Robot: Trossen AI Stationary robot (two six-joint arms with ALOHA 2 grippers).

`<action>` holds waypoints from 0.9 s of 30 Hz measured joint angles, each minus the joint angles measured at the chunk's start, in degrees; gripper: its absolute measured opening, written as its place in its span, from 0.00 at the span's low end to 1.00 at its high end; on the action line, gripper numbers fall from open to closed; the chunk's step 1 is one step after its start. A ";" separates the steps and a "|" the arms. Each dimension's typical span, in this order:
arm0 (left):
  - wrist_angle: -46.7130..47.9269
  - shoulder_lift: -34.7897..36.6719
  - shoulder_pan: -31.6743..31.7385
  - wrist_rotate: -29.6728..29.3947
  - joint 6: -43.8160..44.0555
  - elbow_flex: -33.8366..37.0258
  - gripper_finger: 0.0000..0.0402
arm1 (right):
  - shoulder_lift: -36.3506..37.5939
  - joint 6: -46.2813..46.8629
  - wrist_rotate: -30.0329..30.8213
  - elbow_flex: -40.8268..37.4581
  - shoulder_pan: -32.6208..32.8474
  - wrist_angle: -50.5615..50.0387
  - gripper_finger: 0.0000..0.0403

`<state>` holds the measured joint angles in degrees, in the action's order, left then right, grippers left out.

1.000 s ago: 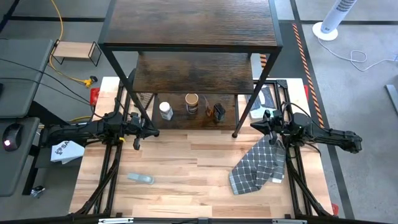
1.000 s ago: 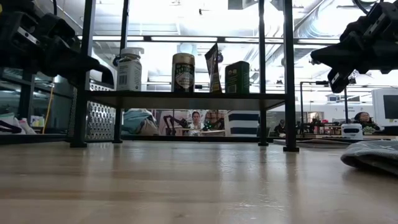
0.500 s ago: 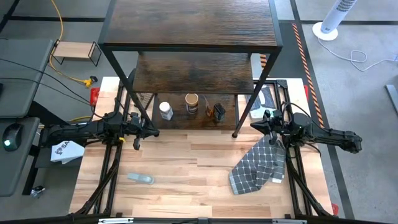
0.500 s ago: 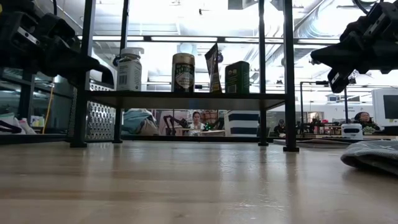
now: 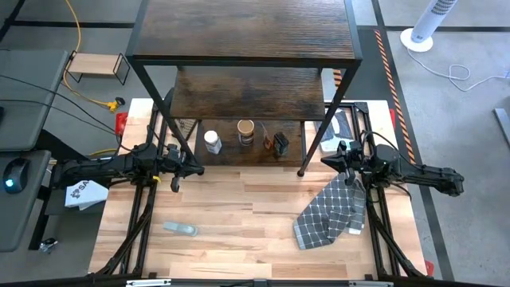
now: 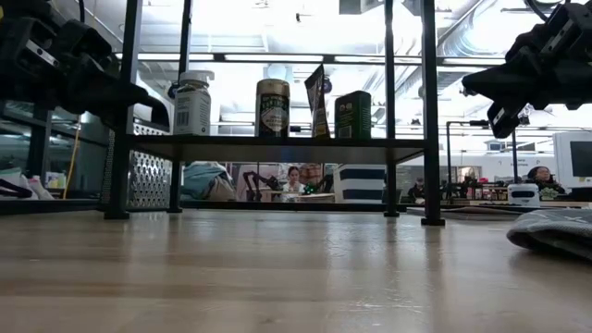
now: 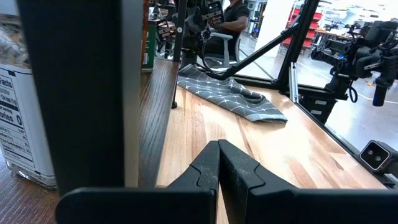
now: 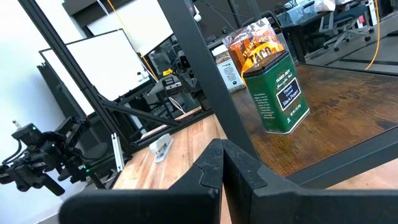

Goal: Shelf spices

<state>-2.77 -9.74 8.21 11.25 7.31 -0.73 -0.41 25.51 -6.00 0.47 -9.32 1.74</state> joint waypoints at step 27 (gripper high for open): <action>-0.02 -0.01 0.00 0.00 0.00 0.01 0.00 | -0.17 25.73 11.22 0.10 -0.02 37.18 0.00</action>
<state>-2.78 -9.75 8.21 11.25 7.31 -0.72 -0.58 51.24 5.22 0.57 -9.34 38.91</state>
